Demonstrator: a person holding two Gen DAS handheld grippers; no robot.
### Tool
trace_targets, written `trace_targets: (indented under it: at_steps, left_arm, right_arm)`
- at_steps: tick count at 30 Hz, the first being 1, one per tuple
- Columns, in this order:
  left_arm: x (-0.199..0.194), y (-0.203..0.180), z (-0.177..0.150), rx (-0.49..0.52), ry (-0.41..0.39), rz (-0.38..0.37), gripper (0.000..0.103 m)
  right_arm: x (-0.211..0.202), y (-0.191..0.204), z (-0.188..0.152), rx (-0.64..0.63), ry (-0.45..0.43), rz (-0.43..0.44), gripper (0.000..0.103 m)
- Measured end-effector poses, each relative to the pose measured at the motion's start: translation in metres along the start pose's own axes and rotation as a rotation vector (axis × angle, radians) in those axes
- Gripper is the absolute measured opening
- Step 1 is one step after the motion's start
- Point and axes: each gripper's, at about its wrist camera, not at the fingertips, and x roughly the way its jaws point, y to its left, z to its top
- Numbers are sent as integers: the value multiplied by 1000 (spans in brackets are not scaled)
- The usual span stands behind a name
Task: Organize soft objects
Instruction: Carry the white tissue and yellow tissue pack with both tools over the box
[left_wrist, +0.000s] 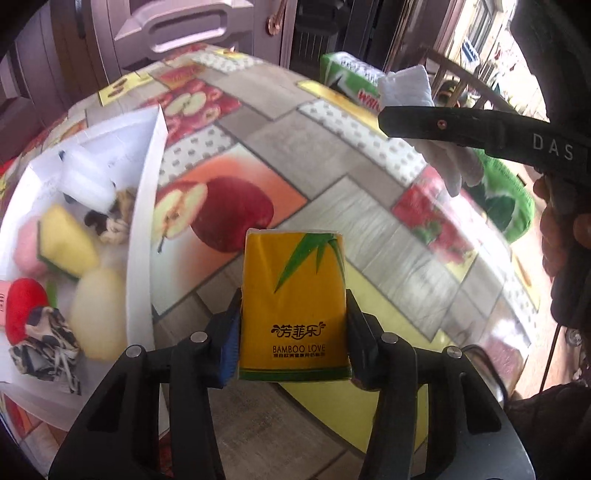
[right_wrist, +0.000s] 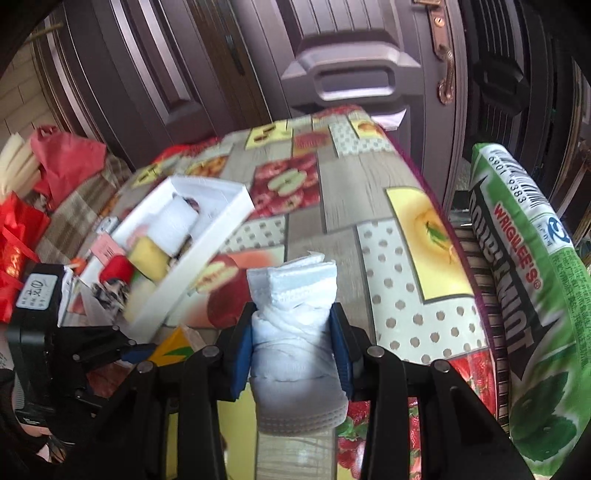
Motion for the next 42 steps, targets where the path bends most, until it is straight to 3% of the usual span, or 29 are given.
trace_targets:
  at_steps: [6, 11, 16, 26, 42]
  left_arm:
    - [-55, -5, 24, 15, -148, 74, 48]
    - [-117, 14, 41, -72, -289, 152, 48]
    - [-158, 38, 38, -161, -381, 231, 48]
    - [-179, 63, 15, -264, -426, 282, 48]
    - [-190, 62, 7, -284, -449, 296, 48]
  right_arm:
    - [-33, 11, 14, 6, -106, 11, 38]
    - [-63, 20, 29, 30, -211, 66, 38]
    - [-86, 33, 40, 31, -291, 88, 38]
    - [-86, 57, 44, -17, -287, 113, 38]
    - [-92, 71, 43, -50, -278, 129, 38]
